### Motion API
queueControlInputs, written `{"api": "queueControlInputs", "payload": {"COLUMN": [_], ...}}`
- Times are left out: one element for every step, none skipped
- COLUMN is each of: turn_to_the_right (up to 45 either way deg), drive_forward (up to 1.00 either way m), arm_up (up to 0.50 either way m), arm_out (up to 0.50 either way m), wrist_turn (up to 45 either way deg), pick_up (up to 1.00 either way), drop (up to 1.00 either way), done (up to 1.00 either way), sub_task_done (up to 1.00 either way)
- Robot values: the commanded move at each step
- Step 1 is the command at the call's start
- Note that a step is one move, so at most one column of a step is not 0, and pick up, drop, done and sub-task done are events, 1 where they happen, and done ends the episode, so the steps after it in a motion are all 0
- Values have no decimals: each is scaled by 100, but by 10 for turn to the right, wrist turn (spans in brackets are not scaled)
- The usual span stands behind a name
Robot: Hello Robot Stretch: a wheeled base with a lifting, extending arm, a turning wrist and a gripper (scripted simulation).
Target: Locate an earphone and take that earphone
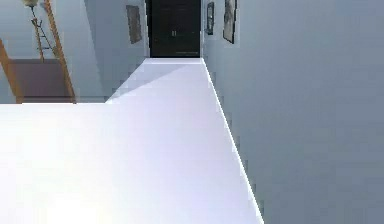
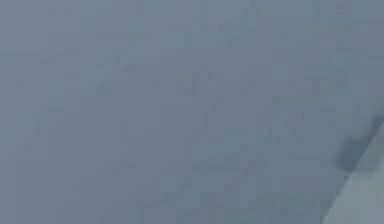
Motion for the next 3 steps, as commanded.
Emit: {"api": "queueControlInputs", "payload": {"turn_to_the_right": [0,-450,-60], "drive_forward": [30,0,0], "arm_up": [0,0,0], "arm_out": [0,0,0], "wrist_turn": [0,0,0], "pick_up": [0,0,0], "drop": [0,0,0], "done": [0,0,0], "sub_task_done": [0,0,0]}}
